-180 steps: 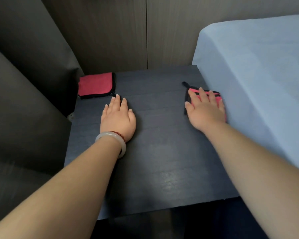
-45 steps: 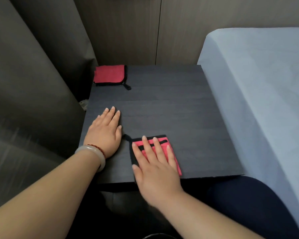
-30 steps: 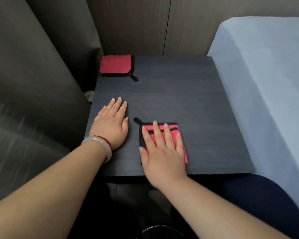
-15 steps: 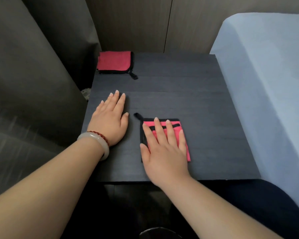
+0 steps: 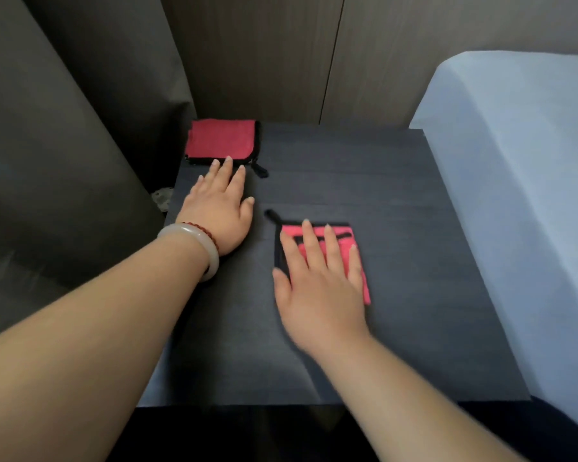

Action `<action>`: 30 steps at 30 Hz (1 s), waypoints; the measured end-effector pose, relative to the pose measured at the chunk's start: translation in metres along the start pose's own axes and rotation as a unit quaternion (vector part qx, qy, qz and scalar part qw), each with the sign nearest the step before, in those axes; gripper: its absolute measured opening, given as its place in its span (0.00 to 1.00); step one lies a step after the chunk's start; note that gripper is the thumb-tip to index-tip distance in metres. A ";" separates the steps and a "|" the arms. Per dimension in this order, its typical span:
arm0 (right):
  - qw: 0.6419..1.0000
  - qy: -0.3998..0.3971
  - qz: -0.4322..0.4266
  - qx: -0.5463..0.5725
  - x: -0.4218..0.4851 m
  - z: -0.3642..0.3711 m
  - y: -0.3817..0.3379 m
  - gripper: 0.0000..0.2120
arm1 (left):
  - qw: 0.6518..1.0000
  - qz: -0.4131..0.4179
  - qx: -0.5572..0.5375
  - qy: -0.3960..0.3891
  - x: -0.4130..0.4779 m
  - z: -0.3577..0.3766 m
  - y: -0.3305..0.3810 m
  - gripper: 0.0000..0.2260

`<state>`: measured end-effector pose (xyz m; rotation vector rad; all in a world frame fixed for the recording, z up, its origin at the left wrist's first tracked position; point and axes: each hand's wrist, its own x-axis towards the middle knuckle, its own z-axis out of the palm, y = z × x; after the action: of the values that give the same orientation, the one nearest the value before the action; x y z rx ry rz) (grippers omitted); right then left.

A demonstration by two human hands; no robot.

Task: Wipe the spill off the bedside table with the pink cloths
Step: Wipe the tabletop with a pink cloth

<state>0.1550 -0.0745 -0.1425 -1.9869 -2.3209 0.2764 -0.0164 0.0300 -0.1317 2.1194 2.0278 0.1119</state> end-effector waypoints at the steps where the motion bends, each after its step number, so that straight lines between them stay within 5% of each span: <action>1: 1.000 0.003 -0.001 -0.001 -0.016 -0.001 -0.002 0.28 | 1.000 -0.001 0.002 0.001 -0.001 0.004 0.001 0.27; 11: 0.990 -0.106 0.089 0.007 0.177 -0.019 -0.001 0.27 | 1.000 0.005 0.009 0.027 -0.003 0.012 0.002 0.25; 20: 0.997 -0.031 0.065 -0.004 0.070 -0.003 -0.006 0.27 | 0.999 -0.001 -0.001 0.038 -0.002 0.014 0.003 0.25; 30: 0.993 -0.087 0.086 0.003 0.217 -0.018 -0.017 0.27 | 0.999 0.004 -0.009 0.044 -0.001 0.014 0.002 0.25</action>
<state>0.1067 0.1388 -0.1345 -2.2468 -2.2423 0.4849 -0.0117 0.0276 -0.1447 2.1474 2.0592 0.2261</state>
